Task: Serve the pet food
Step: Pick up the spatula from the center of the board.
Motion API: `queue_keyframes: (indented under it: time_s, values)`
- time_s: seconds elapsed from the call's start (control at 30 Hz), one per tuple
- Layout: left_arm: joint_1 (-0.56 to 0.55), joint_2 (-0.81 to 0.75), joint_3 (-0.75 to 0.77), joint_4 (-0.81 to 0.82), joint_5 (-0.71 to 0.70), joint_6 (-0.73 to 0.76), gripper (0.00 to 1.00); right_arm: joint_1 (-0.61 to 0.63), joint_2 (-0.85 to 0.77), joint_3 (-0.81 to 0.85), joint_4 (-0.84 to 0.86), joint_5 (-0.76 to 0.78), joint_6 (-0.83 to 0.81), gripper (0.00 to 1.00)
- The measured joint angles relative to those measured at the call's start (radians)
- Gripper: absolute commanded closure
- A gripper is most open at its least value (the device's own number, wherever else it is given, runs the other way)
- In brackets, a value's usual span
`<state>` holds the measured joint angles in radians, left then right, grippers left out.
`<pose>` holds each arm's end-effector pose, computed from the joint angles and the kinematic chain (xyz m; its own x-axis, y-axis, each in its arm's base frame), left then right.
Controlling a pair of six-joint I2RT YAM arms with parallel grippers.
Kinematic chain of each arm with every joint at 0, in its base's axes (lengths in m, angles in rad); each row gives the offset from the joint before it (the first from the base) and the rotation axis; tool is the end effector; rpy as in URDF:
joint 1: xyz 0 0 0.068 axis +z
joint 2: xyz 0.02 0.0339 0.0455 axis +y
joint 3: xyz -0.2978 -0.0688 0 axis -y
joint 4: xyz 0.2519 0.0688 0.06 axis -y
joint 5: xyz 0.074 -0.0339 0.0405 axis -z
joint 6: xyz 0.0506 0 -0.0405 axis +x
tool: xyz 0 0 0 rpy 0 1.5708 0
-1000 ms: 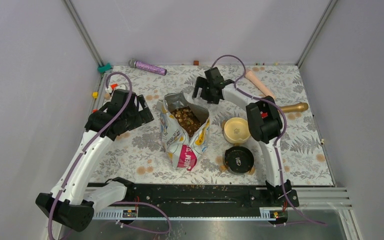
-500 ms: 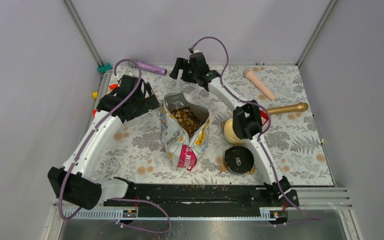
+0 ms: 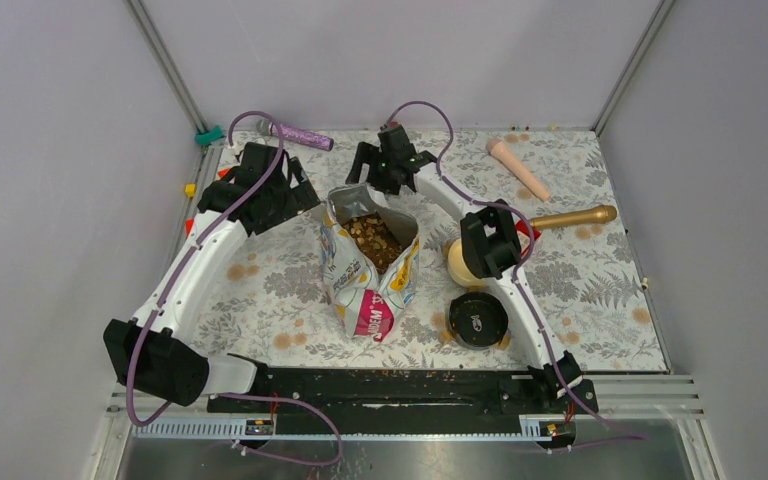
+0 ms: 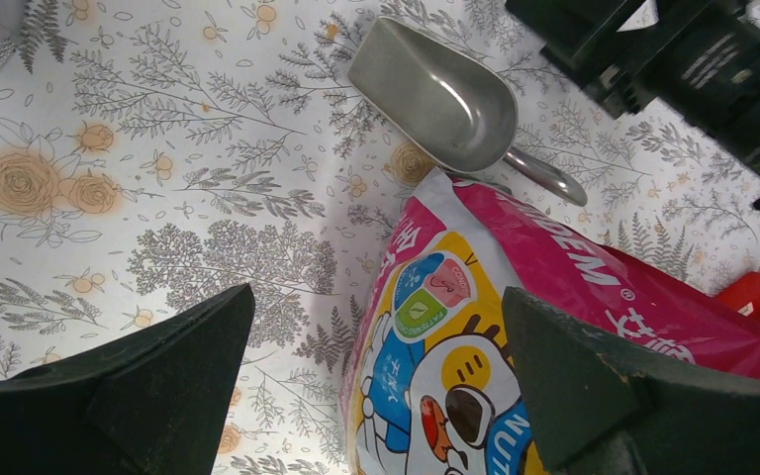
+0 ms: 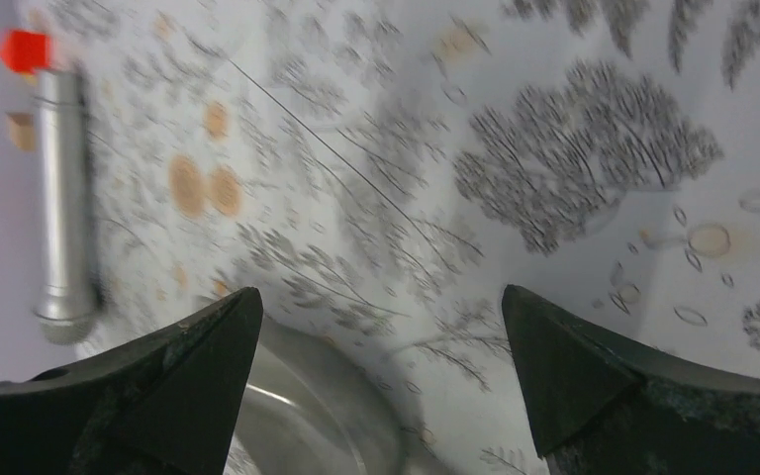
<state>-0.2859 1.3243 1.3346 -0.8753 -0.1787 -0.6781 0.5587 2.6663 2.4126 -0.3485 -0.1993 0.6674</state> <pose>0.2701 -0.0700 0.3707 -0.6734 -0.4455 -0.5900 -0.3281 0.8952 -0.3015 0.5421 0.3507 0.1746 -0.7845 0.2251 -0.5779 -0.2195 0.7707 0.5982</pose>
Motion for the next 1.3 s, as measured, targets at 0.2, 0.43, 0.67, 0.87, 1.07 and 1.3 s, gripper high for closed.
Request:
queue_keyframes:
  time_s: [0.2, 0.43, 0.67, 0.87, 1.07, 1.3]
  values:
    - [0.004, 0.0, 0.0, 0.014, 0.02, 0.0, 0.01, 0.005, -0.086, -0.144, -0.054, -0.033, -0.096, 0.01]
    - [0.006, 0.001, 0.0, 0.017, 0.049, 0.0, 0.01, 0.01, -0.184, -0.283, -0.132, -0.095, -0.201, 0.1]
    - [0.007, 0.006, -0.002, 0.017, 0.072, 0.0, 0.01, 0.011, -0.227, -0.37, -0.113, -0.168, -0.23, 0.25]
    - [0.009, 0.007, -0.002, 0.017, 0.082, 0.0, 0.01, 0.011, -0.23, -0.397, -0.086, -0.195, -0.227, 0.56]
    - [0.009, 0.009, -0.002, 0.016, 0.09, 0.0, 0.01, 0.011, -0.253, -0.421, -0.071, -0.177, -0.221, 0.84]
    - [0.009, 0.014, -0.002, 0.015, 0.096, 0.0, 0.01, 0.011, -0.331, -0.504, -0.021, -0.112, -0.215, 0.96]
